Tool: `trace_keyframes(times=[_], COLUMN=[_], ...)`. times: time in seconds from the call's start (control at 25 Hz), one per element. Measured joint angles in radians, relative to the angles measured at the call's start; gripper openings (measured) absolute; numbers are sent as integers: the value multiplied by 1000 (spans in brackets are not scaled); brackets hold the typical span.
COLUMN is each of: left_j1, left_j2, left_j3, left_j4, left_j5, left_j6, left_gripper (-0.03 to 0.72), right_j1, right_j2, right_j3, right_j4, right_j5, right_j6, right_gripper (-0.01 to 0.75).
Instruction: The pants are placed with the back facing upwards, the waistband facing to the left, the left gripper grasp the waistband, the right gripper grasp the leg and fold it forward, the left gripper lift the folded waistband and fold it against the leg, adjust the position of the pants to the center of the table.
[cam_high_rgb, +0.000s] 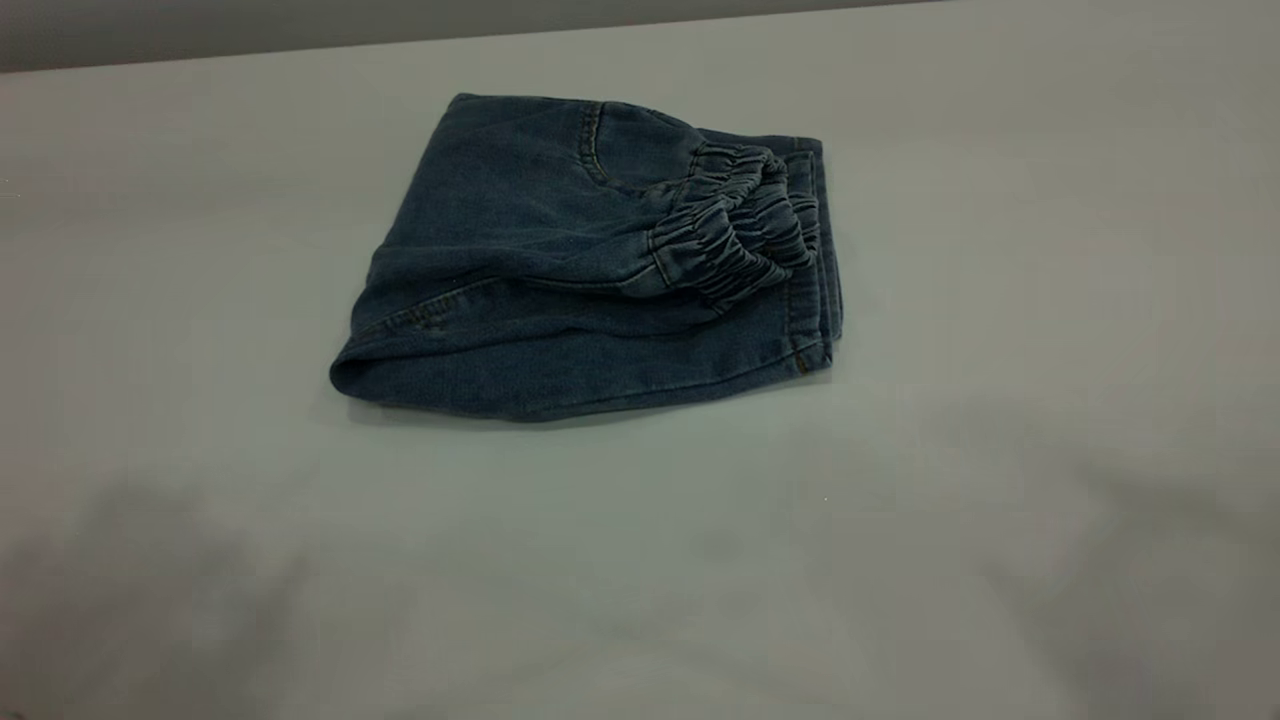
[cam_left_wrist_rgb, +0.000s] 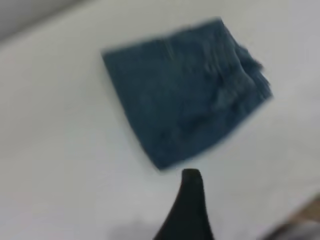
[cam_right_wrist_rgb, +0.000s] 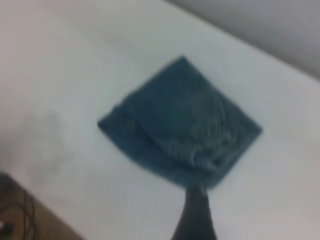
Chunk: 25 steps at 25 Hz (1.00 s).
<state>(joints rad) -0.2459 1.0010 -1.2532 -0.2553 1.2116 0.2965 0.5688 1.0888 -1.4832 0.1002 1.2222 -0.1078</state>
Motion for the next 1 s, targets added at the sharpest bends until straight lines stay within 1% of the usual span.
trace_keyframes(times=[0.08, 0.2, 0.36, 0.44, 0.6, 0.68, 0.8, 1.0], left_j1=[0, 0, 0, 0, 2, 3, 3, 3], left_j2=[-56, -148, -286, -354, -496, -559, -654, -777], left_j3=[60, 165, 309, 385, 516, 576, 645, 714], left_j4=[-18, -5, 3, 18, 70, 110, 180, 200], left_j5=[11, 10, 11, -9, -77, -99, -90, -91], left_j6=[-46, -102, -157, -162, -210, -255, -286, -285], left_gripper=[581, 581, 581, 581, 581, 578, 566, 549], right_j1=[0, 0, 0, 0, 0, 0, 0, 0], right_j2=[-84, -207, -358, -432, -570, -630, -715, -826], right_j3=[109, 271, 445, 538, 704, 767, 836, 892], right_j4=[0, 0, 1, 1, 1, 1, 1, 31], right_j5=[-1, -1, -1, -10, -79, -100, -120, -129], right_j6=[0, 0, 0, 1, 2, 2, 2, 6], right_gripper=[493, 493, 493, 493, 493, 493, 493, 493])
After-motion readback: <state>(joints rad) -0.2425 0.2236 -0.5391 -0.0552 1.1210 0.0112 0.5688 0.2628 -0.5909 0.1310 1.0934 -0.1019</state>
